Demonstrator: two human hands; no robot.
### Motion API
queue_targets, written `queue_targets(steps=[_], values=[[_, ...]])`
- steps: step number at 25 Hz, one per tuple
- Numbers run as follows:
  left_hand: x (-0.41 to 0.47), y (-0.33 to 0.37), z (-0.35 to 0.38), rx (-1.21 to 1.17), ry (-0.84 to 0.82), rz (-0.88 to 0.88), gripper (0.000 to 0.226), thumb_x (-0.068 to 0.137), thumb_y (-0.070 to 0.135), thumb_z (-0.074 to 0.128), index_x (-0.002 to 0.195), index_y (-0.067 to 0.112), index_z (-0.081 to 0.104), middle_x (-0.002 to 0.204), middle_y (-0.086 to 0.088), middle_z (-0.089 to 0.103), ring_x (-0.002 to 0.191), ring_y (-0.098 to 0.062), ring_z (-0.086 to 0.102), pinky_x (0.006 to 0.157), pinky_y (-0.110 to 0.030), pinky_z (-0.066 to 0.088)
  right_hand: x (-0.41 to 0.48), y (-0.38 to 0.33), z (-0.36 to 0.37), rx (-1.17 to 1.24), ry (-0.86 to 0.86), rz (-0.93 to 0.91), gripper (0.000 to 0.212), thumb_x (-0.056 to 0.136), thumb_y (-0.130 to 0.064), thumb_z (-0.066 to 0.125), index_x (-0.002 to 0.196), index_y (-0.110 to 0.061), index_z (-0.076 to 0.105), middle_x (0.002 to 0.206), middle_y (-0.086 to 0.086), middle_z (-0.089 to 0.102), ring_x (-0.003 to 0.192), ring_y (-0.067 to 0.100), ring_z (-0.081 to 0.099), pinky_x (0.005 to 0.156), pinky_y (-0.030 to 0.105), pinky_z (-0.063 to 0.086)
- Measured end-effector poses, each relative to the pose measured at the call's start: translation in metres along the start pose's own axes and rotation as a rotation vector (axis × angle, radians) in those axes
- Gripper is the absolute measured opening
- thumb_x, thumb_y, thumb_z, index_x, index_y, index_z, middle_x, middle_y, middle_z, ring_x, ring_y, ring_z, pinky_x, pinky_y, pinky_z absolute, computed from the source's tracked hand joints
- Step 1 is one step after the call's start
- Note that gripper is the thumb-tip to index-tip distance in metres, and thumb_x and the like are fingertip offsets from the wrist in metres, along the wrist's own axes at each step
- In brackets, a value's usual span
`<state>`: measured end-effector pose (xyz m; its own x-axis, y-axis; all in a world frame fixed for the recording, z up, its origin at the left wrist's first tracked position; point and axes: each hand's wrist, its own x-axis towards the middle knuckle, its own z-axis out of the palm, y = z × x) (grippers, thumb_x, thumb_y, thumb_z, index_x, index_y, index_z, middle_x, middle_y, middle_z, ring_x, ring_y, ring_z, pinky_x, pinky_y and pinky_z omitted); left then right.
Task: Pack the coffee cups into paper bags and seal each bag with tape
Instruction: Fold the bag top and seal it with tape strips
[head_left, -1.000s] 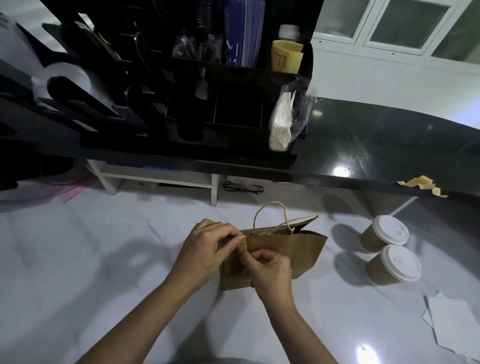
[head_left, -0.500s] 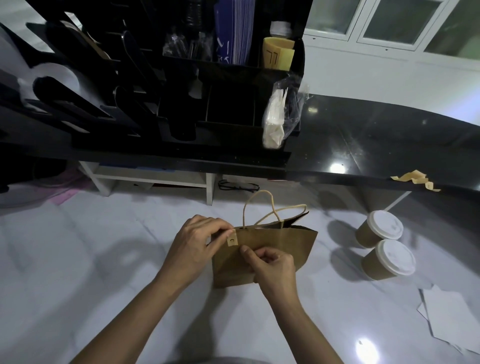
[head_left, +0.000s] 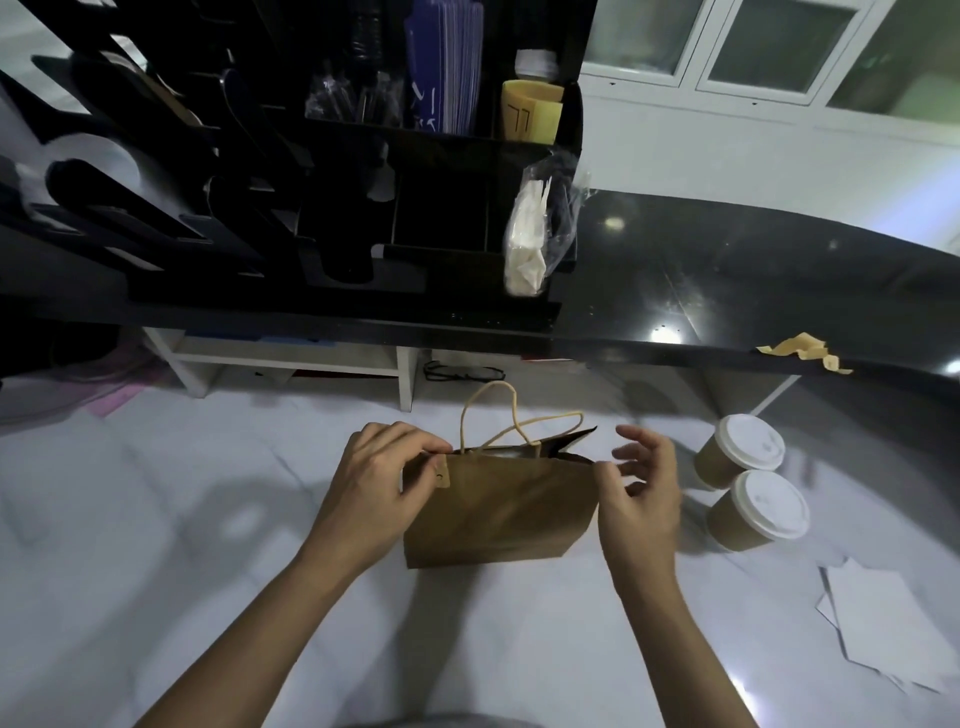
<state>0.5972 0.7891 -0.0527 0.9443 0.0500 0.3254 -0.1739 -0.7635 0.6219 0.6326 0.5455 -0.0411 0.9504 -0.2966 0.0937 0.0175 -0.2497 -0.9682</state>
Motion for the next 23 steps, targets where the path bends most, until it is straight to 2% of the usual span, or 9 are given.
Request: queue_targets(steps=[2, 4, 6, 10, 13, 15, 17, 20, 23], values=[[0.0, 0.003, 0.001, 0.008, 0.012, -0.01, 0.014, 0.094, 0.02, 0.063, 0.103, 0.029, 0.069, 0.1, 0.022, 0.061, 0.102, -0.006, 0.049, 0.088, -0.028, 0.044, 0.004, 0.004, -0.003, -0.048, -0.089, -0.005, 0.047, 0.081, -0.019, 0.059, 0.125, -0.035, 0.057, 0.116, -0.012, 0.055, 0.104, 0.004, 0.057, 0.081, 0.026, 0.047], [0.0, 0.005, 0.003, 0.02, 0.022, -0.013, 0.016, 0.093, 0.017, 0.063, 0.102, 0.03, 0.069, 0.1, 0.022, 0.061, 0.102, -0.007, 0.049, 0.088, -0.03, 0.045, 0.006, 0.007, -0.004, -0.051, -0.156, 0.002, 0.056, 0.076, -0.024, 0.055, 0.13, -0.037, 0.056, 0.121, -0.014, 0.053, 0.11, -0.002, 0.055, 0.088, 0.024, 0.046], [-0.001, 0.008, 0.005, 0.046, 0.067, -0.008, 0.014, 0.092, 0.019, 0.062, 0.1, 0.029, 0.068, 0.099, 0.02, 0.061, 0.1, -0.009, 0.049, 0.087, -0.032, 0.046, 0.008, 0.01, -0.004, -0.044, -0.2, 0.008, 0.056, 0.078, -0.021, 0.057, 0.132, -0.037, 0.056, 0.121, -0.011, 0.055, 0.108, -0.006, 0.055, 0.093, 0.026, 0.046], [-0.005, 0.026, 0.005, 0.139, 0.302, 0.065, 0.011, 0.089, 0.027, 0.058, 0.084, 0.016, 0.06, 0.086, 0.006, 0.057, 0.083, -0.017, 0.05, 0.073, -0.034, 0.046, 0.017, 0.016, -0.006, -0.047, -0.242, 0.003, 0.053, 0.089, -0.002, 0.061, 0.13, -0.037, 0.06, 0.118, -0.005, 0.06, 0.104, -0.003, 0.058, 0.093, 0.031, 0.049], [-0.012, 0.051, 0.013, 0.11, 0.309, 0.171, 0.017, 0.09, 0.022, 0.063, 0.077, 0.013, 0.059, 0.079, 0.005, 0.055, 0.072, -0.015, 0.052, 0.063, -0.031, 0.046, 0.024, 0.02, -0.008, -0.036, -0.267, -0.014, 0.048, 0.086, 0.001, 0.061, 0.117, -0.037, 0.065, 0.115, -0.004, 0.063, 0.101, 0.004, 0.061, 0.09, 0.032, 0.051], [-0.017, 0.068, 0.024, 0.039, 0.227, 0.17, 0.01, 0.092, 0.022, 0.063, 0.085, 0.015, 0.062, 0.087, 0.007, 0.058, 0.075, -0.012, 0.057, 0.064, -0.03, 0.051, 0.028, 0.023, -0.009, -0.018, -0.284, -0.018, 0.045, 0.085, 0.001, 0.063, 0.11, -0.037, 0.066, 0.116, -0.006, 0.065, 0.1, 0.007, 0.063, 0.086, 0.033, 0.052], [-0.017, 0.082, 0.037, 0.009, 0.145, 0.15, 0.009, 0.093, 0.02, 0.062, 0.101, 0.017, 0.064, 0.102, 0.007, 0.061, 0.091, -0.011, 0.062, 0.078, -0.03, 0.054, 0.032, 0.026, -0.011, -0.012, -0.301, -0.024, 0.042, 0.085, 0.0, 0.063, 0.106, -0.036, 0.066, 0.115, -0.006, 0.066, 0.098, 0.007, 0.064, 0.085, 0.035, 0.053], [-0.011, 0.089, 0.05, 0.034, 0.075, 0.113, 0.033, 0.092, 0.016, 0.061, 0.124, 0.018, 0.057, 0.122, 0.003, 0.059, 0.116, -0.013, 0.057, 0.101, -0.024, 0.046, 0.038, 0.029, -0.014, -0.017, -0.329, -0.036, 0.037, 0.086, -0.001, 0.064, 0.104, -0.033, 0.068, 0.111, -0.005, 0.067, 0.094, 0.006, 0.065, 0.082, 0.032, 0.053], [-0.001, 0.093, 0.06, 0.081, 0.053, 0.063, 0.051, 0.092, 0.012, 0.063, 0.139, 0.022, 0.044, 0.127, 0.0, 0.057, 0.122, -0.016, 0.052, 0.105, -0.03, 0.044, 0.043, 0.031, -0.019, -0.025, -0.363, -0.066, 0.03, 0.088, -0.002, 0.066, 0.101, -0.03, 0.069, 0.104, -0.007, 0.07, 0.089, 0.009, 0.066, 0.077, 0.027, 0.052]])
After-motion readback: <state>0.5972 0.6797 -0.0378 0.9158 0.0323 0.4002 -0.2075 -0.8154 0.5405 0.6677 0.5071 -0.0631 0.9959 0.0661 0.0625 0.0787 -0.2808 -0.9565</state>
